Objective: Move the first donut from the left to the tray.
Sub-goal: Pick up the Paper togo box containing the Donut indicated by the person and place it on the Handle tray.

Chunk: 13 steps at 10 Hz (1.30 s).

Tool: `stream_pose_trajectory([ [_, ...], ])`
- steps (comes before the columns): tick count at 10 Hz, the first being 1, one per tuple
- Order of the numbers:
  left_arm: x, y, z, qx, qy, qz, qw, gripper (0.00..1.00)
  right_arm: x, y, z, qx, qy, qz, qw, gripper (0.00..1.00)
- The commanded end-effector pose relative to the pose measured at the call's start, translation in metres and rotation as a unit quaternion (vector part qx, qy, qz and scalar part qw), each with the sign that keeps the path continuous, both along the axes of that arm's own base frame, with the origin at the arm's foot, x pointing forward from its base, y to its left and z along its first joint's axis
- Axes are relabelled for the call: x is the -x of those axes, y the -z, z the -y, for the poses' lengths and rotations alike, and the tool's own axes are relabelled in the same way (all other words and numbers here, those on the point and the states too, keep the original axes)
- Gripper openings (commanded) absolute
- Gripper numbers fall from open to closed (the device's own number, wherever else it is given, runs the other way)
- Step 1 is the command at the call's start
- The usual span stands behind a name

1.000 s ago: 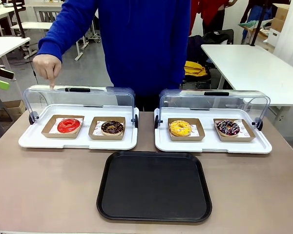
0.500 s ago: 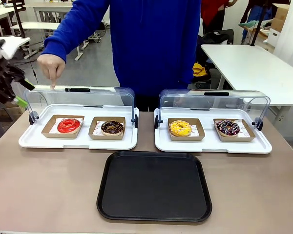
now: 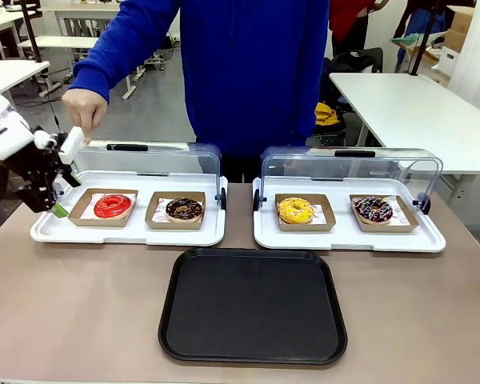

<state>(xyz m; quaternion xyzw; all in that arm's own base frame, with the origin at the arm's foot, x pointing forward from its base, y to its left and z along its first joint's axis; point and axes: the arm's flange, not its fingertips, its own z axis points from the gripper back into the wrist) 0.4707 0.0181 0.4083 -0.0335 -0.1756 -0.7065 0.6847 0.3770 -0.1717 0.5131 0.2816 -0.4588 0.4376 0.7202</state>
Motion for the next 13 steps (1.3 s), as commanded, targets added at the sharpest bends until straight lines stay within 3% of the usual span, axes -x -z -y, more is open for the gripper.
stream_pose_trajectory([
  [1,-0.003,0.017,0.006,-0.030,-0.015,0.007,0.999,1.00,-0.003,0.000,0.000,-0.008,-0.004,0.018,1.000,1.00],
  [4,-0.014,0.028,0.008,-0.052,-0.038,0.014,0.998,1.00,-0.003,0.000,0.000,-0.008,-0.004,0.018,1.000,1.00],
  [5,-0.010,0.029,0.004,-0.033,-0.014,0.013,0.999,1.00,-0.003,0.000,0.000,-0.008,-0.004,0.018,1.000,1.00],
  [7,-0.014,0.034,0.004,-0.040,-0.023,0.014,0.999,1.00,-0.003,0.000,0.000,-0.008,-0.004,0.018,1.000,1.00],
  [9,-0.024,0.044,-0.002,-0.056,-0.033,-0.003,0.998,1.00,-0.003,0.000,0.000,-0.008,-0.004,0.018,1.000,1.00],
  [13,-0.044,0.060,0.006,-0.076,-0.044,0.016,0.996,1.00,-0.003,0.000,0.000,-0.008,-0.004,0.018,1.000,1.00],
])
